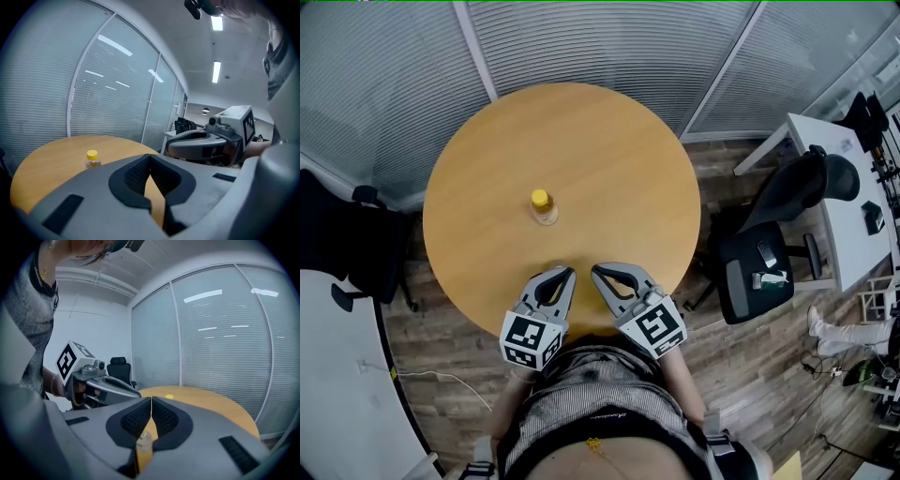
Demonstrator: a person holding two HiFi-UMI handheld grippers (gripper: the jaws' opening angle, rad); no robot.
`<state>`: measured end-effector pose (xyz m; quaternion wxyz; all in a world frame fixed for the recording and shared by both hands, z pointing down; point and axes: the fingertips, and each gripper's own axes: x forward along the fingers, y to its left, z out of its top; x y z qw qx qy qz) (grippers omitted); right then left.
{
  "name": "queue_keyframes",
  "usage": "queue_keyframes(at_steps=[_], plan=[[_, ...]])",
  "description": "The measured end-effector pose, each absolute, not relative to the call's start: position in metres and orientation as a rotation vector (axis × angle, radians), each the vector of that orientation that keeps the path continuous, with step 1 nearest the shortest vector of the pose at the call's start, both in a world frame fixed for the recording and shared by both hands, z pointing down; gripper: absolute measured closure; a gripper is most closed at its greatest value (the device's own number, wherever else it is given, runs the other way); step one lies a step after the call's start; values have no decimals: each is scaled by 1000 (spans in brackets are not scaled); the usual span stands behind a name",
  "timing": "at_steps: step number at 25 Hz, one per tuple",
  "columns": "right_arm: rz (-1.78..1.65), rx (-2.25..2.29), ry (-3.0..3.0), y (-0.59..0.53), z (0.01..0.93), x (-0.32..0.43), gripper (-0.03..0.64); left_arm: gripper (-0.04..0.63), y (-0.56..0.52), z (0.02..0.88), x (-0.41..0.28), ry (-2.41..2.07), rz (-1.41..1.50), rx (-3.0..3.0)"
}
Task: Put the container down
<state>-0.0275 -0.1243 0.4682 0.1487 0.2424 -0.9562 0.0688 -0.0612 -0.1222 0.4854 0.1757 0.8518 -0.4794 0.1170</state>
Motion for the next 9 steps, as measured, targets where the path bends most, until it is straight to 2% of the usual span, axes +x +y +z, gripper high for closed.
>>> queue_keyframes(at_steps=[9], plan=[[194,685,-2745,-125,468,-30,595,574,-124,485,-61,-1349,339,2418]])
